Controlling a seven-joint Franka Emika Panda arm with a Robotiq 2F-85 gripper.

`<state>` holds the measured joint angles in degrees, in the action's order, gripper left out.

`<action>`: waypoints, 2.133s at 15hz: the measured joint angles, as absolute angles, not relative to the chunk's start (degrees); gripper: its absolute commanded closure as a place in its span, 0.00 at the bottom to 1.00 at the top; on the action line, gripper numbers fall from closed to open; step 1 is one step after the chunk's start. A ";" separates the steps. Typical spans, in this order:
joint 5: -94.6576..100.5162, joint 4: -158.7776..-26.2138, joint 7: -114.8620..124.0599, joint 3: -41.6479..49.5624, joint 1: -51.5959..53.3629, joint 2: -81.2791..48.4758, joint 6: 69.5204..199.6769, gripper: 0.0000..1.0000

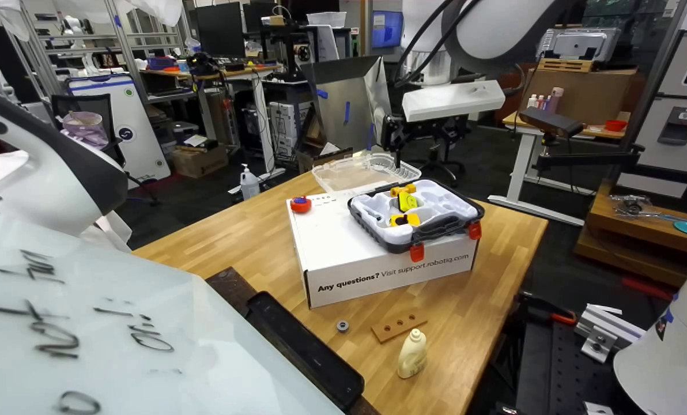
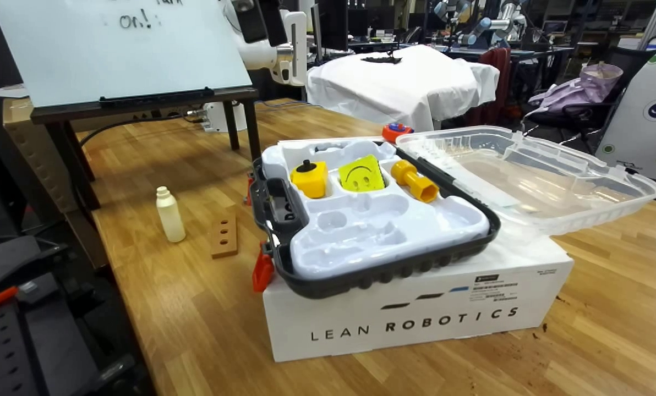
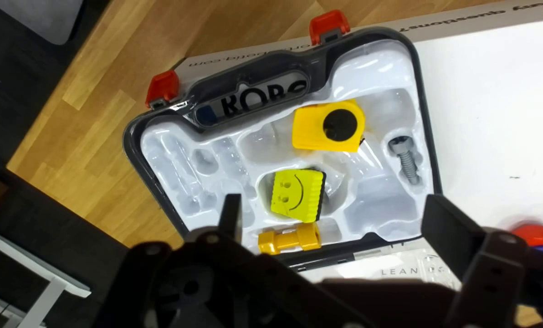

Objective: Remove the yellow eraser from the case and place it on top of the white box

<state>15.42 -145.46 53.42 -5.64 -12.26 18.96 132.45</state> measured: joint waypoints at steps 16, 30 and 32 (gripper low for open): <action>14.26 -139.95 53.11 -1.27 -10.88 5.94 132.46 0.00; 17.59 -129.81 61.46 3.86 -7.36 -8.76 132.85 0.00; 18.61 -128.76 62.10 5.40 -6.74 -10.42 132.85 0.00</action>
